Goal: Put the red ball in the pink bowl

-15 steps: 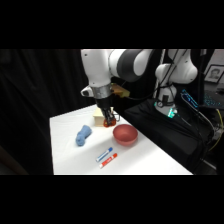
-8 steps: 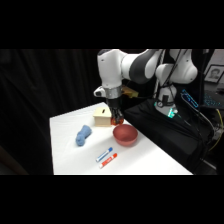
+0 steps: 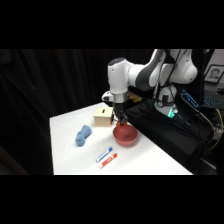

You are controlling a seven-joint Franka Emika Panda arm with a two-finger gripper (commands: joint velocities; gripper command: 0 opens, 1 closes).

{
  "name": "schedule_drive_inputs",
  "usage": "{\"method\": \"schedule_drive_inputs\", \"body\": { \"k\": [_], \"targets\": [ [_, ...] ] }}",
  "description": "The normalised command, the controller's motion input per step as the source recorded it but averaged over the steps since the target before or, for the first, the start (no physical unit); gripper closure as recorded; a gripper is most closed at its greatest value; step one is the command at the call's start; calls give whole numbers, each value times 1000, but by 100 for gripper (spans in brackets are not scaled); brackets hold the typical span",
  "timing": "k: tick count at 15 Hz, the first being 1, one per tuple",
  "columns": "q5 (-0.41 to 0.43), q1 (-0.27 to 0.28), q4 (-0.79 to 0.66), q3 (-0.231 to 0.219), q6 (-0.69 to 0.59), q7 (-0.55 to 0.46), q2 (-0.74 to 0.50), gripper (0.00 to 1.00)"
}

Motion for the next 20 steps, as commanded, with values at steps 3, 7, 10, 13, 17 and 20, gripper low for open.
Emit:
{"method": "schedule_drive_inputs", "body": {
  "k": [3, 7, 10, 13, 17, 20],
  "targets": [
    [-4, -53, -160, 6, 406, -249, 87, 98],
    [-17, -56, -51, 3, 326, -198, 183, 98],
    [-37, -59, 0, 0, 285, -174, 217, 98],
    [-74, -58, 8, -5, 207, -153, 147, 66],
    [-36, -70, -19, 23, 63, -182, -25, 40],
    [-86, -50, -35, 13, -109, -140, -203, 17]
  ]
}}
